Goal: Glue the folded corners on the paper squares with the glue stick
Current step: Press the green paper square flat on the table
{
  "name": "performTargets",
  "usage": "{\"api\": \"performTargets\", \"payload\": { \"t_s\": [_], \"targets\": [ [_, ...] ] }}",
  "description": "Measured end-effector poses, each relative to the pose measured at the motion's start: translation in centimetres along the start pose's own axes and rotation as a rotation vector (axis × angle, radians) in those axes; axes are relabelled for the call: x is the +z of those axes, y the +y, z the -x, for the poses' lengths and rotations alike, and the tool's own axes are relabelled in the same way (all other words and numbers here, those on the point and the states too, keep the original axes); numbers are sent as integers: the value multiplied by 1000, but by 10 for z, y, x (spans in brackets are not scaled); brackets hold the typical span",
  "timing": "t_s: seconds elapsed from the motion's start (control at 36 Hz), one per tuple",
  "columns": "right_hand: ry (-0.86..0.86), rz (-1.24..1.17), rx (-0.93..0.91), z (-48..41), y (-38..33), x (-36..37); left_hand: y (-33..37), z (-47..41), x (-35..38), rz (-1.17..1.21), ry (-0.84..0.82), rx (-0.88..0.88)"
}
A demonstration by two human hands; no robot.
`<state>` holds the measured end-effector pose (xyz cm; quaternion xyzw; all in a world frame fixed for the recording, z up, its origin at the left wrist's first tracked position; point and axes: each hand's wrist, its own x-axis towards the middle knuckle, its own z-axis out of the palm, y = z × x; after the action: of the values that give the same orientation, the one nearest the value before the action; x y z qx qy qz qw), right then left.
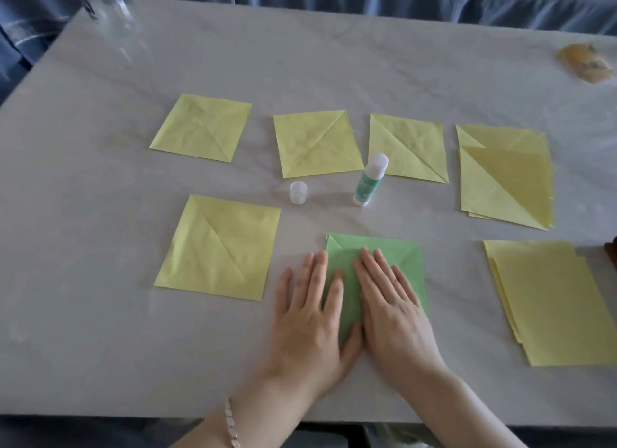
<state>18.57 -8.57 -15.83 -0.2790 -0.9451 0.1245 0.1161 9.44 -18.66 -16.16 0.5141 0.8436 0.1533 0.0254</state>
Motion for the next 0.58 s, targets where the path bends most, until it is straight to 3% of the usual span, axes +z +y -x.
{"api": "performTargets", "payload": {
  "t_s": [0.58],
  "targets": [
    [-58,142,41,30,37,-21,25,-2,6,-53,34,-9]
  ]
}}
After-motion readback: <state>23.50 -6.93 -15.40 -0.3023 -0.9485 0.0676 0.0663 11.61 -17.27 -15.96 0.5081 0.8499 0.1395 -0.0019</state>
